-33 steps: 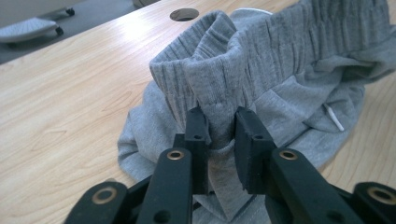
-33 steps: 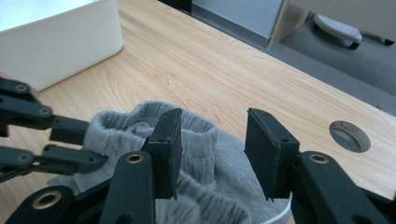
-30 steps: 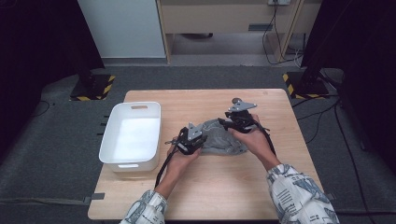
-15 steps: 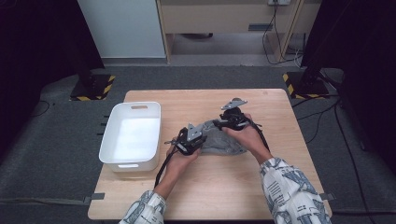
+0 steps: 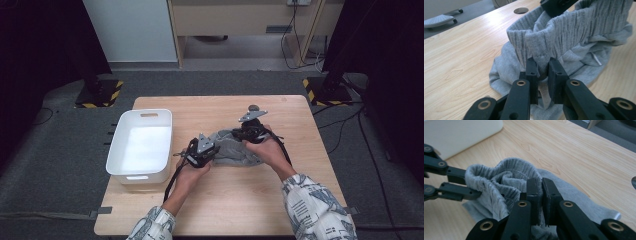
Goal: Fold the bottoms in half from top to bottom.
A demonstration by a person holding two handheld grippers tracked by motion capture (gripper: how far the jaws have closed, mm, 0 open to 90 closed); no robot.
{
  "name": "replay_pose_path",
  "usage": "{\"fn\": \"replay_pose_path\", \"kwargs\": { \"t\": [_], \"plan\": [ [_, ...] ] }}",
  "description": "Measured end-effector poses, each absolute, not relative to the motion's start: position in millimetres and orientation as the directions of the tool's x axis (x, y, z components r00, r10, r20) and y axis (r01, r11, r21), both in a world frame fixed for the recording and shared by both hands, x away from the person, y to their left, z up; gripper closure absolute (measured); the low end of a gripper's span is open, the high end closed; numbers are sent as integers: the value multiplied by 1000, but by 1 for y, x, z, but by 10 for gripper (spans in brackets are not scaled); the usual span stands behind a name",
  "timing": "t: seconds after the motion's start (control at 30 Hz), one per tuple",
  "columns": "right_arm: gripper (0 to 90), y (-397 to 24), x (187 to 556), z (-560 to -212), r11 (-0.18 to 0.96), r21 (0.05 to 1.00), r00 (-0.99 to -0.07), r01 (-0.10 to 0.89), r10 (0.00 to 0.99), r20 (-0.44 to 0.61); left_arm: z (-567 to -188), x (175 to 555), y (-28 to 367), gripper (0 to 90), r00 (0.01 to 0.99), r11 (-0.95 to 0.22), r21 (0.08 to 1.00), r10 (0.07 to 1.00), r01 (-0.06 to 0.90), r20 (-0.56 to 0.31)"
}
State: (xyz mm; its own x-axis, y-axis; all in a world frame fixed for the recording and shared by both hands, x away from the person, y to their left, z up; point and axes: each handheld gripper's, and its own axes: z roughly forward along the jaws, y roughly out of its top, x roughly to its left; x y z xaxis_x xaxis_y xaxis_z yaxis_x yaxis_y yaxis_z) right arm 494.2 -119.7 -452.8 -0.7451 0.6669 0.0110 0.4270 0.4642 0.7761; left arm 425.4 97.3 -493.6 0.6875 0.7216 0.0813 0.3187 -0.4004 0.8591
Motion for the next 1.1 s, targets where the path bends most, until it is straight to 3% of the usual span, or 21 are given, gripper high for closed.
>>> {"fn": "replay_pose_path", "kwargs": {
  "t": [0.5,0.9,1.1],
  "plan": [
    [855,-140,443,-446,449,819,-780,356,626,-5,-492,398,102,786,720,-457,843,682,284,128],
    [856,-145,426,-447,452,830,-793,326,609,-20,-498,388,106,784,729,-517,815,659,261,185],
    [856,-148,414,-452,458,831,-800,317,599,-25,-504,386,112,752,723,-534,791,668,299,177]
  ]
}}
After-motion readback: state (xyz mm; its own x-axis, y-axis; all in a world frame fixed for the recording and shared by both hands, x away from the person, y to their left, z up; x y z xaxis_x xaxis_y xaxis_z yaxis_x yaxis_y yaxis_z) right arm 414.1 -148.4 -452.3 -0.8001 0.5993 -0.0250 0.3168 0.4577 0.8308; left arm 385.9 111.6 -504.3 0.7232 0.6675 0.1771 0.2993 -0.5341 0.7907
